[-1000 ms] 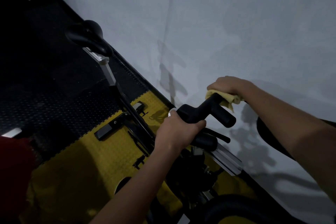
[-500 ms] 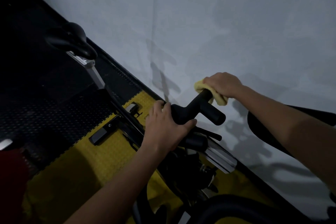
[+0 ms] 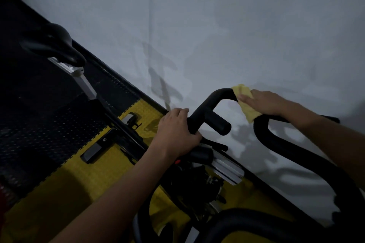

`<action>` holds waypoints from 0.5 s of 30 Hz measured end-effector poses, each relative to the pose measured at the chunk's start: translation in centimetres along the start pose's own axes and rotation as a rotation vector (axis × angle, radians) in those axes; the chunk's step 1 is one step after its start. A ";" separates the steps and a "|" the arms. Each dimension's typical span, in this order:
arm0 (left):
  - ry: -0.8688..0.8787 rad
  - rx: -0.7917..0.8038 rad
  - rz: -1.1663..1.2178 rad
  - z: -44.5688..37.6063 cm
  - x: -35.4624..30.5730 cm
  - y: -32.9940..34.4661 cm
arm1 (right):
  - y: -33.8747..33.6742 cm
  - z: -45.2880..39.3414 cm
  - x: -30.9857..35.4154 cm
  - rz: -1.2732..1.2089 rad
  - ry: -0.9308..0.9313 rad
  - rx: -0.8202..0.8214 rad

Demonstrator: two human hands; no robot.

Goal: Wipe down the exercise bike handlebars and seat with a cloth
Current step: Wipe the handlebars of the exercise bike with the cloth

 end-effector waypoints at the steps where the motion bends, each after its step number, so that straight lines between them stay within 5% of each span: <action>1: 0.000 0.029 -0.023 -0.4 -0.1 0.1 | -0.1 0.3 -0.4 0.027 -0.025 -0.002; 7: 0.015 0.112 -0.140 -1.9 -0.7 0.4 | -0.4 0.5 -1.1 0.119 -0.054 -0.054; 15: 0.013 0.048 -0.089 -2.2 -0.4 0.6 | -0.6 -1.9 4.7 -0.078 0.044 -0.120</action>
Point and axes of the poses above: each hand's wrist, its own z-axis away from the middle knuckle, its own y-axis out of the palm, x = y × z, the point moved 8 cm from there along -z, towards the middle knuckle, and after that the axes turned 13 degrees about y, right-handed, at the moved point
